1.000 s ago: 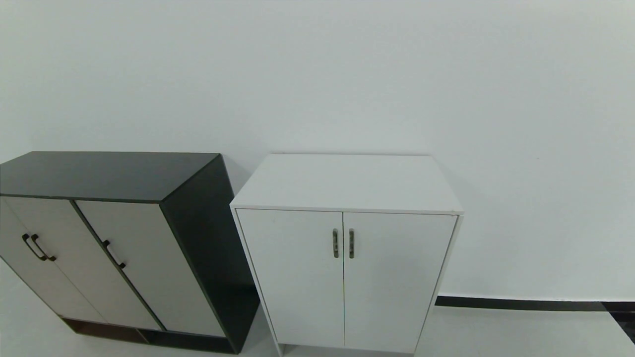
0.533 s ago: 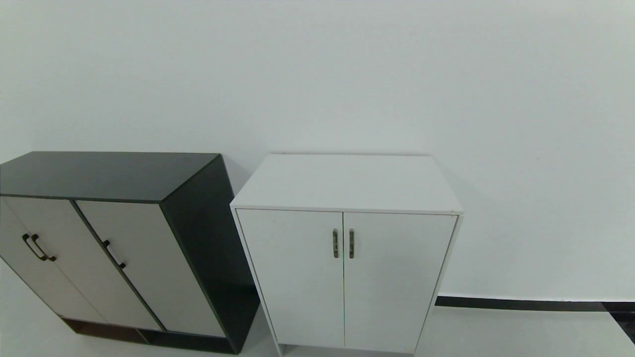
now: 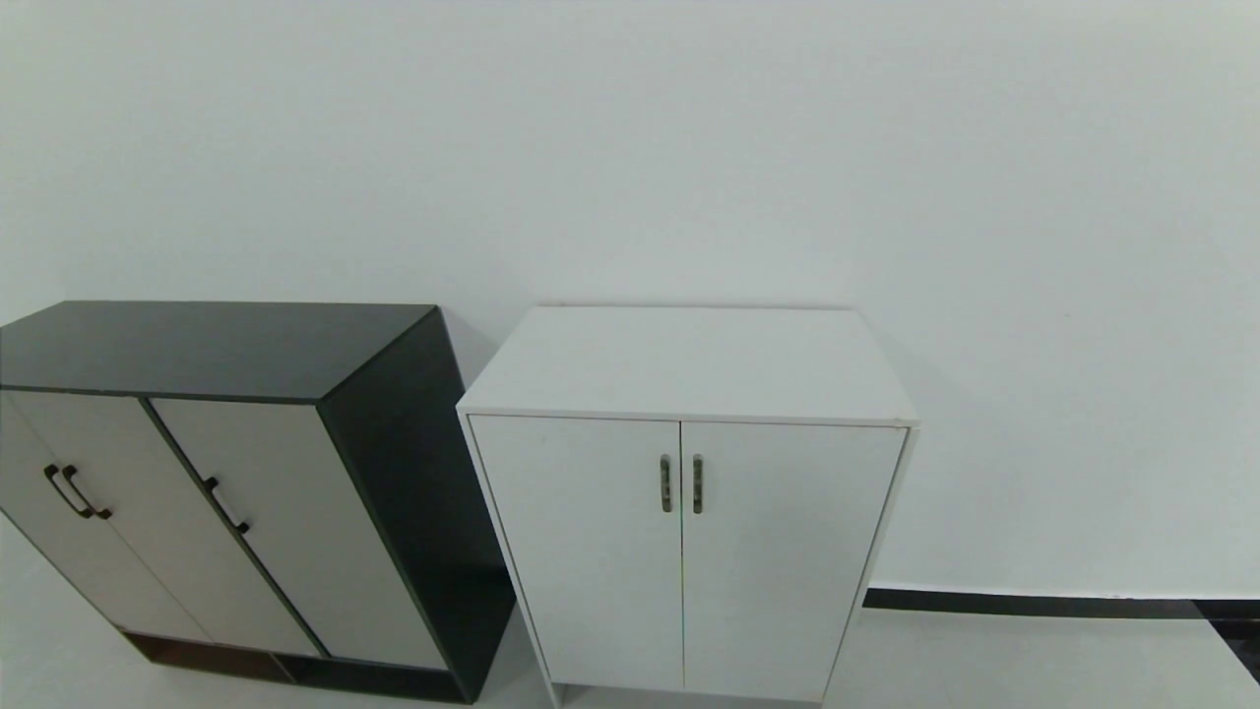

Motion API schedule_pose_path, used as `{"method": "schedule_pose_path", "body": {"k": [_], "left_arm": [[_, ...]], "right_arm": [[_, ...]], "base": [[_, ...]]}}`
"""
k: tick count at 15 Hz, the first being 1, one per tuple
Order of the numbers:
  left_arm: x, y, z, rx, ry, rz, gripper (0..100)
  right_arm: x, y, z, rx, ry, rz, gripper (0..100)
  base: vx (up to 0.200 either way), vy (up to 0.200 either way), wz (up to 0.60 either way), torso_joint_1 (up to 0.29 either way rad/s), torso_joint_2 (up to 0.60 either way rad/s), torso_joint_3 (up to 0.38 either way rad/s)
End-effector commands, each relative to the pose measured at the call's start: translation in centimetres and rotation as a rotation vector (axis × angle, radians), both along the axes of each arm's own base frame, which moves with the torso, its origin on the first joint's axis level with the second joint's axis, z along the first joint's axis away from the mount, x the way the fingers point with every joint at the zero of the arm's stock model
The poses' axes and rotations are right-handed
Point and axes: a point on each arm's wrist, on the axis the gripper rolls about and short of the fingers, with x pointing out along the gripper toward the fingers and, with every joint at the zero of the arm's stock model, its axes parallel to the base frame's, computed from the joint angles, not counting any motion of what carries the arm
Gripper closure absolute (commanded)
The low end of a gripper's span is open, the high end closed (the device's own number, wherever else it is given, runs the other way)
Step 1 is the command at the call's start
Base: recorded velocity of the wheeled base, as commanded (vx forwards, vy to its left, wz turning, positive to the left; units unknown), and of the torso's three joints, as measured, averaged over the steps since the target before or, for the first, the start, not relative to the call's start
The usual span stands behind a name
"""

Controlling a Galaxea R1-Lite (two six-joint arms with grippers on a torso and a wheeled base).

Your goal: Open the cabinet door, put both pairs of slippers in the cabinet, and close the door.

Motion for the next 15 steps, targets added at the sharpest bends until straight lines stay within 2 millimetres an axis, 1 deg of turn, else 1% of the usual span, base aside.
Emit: {"method": "schedule_pose_path", "body": {"k": [1, 15], "left_arm": [[0.0, 0.0, 0.0, 0.0, 0.0, 0.0, 100], [0.0, 0.0, 0.0, 0.0, 0.0, 0.0, 100]], "right_arm": [[-0.56, 0.04, -0.16, 0.005, -0.073, -0.016, 100], [-0.56, 0.04, -0.16, 0.009, -0.073, -0.017, 100]], "base": [[0.0, 0.0, 0.0, 0.0, 0.0, 0.0], [0.0, 0.0, 0.0, 0.0, 0.0, 0.0]]}}
